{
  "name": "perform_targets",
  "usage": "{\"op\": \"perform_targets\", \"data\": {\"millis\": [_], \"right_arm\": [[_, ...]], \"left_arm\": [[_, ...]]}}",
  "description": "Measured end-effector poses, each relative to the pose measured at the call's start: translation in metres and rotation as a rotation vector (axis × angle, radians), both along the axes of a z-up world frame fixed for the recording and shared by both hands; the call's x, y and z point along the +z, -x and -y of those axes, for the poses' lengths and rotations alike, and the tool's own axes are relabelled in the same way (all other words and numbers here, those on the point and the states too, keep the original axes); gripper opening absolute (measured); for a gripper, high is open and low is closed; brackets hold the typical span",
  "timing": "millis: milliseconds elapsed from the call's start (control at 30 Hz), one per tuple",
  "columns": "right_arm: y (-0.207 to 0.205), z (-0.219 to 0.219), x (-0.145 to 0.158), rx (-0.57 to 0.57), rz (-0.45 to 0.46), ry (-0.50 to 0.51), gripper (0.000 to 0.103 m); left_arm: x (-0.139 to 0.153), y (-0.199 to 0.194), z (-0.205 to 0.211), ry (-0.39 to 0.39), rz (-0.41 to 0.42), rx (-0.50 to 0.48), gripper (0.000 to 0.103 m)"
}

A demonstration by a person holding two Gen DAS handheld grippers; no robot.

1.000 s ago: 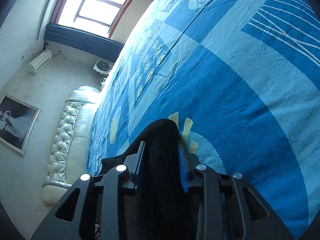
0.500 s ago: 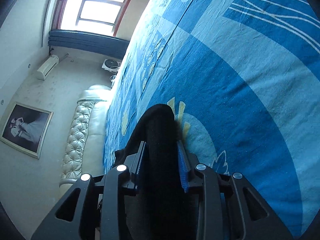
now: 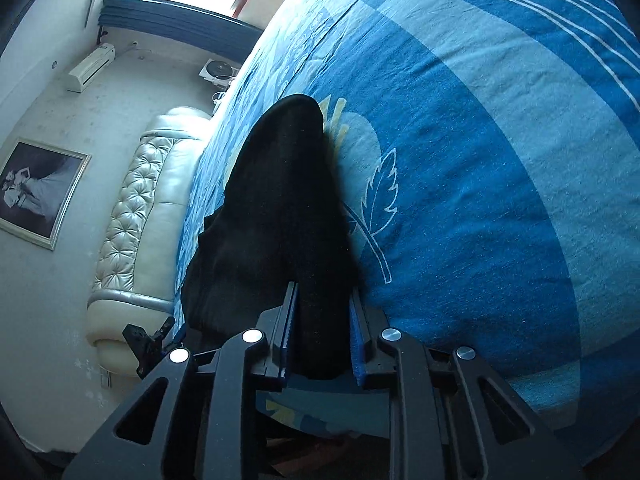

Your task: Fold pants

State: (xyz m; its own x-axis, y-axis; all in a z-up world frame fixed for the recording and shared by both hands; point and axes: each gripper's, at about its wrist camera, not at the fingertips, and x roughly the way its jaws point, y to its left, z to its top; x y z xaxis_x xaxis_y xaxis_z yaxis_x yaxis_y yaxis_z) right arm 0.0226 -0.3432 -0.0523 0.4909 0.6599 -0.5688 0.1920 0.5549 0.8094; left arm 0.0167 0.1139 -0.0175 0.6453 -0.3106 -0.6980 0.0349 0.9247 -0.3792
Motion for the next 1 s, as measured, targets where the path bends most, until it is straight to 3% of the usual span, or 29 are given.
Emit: {"op": "perform_targets", "data": {"millis": [133,333,400,500,567,700,767,833,900,1000], "right_arm": [[0.01,0.005,0.005,-0.073,0.05,0.007,0.028],[0.023,0.006,0.043,-0.249,0.167,0.179,0.034],[0.018,-0.007,0.06,-0.218,0.215,0.238,0.04],[-0.004,-0.044,0.077,-0.069,0.22,0.339,0.049],[-0.016,-0.069,0.081,0.019,0.239,0.32,0.053],[-0.044,-0.1,0.069,0.107,0.221,0.141,0.055],[-0.055,-0.107,0.058,0.107,0.165,0.15,0.056],[-0.062,-0.117,0.041,0.129,0.042,0.194,0.056],[-0.063,-0.12,0.039,0.117,0.031,0.203,0.056],[-0.065,-0.125,0.041,0.137,0.02,0.209,0.065]], "left_arm": [[0.0,0.0,0.0,-0.002,0.0,-0.001,0.1],[0.0,0.0,0.0,-0.002,-0.001,0.0,0.1],[0.0,0.0,0.0,-0.004,-0.001,-0.001,0.1],[0.0,0.0,0.001,-0.011,-0.002,-0.003,0.1],[-0.001,0.0,0.001,-0.015,-0.003,-0.003,0.1],[-0.001,0.0,0.001,-0.014,-0.002,-0.003,0.1],[-0.001,0.0,0.001,-0.014,-0.002,-0.003,0.1],[-0.001,0.0,0.0,-0.012,-0.004,-0.001,0.1],[0.001,0.0,-0.003,-0.001,-0.011,0.006,0.1],[0.008,0.002,-0.019,0.079,-0.023,0.025,0.1]]}}
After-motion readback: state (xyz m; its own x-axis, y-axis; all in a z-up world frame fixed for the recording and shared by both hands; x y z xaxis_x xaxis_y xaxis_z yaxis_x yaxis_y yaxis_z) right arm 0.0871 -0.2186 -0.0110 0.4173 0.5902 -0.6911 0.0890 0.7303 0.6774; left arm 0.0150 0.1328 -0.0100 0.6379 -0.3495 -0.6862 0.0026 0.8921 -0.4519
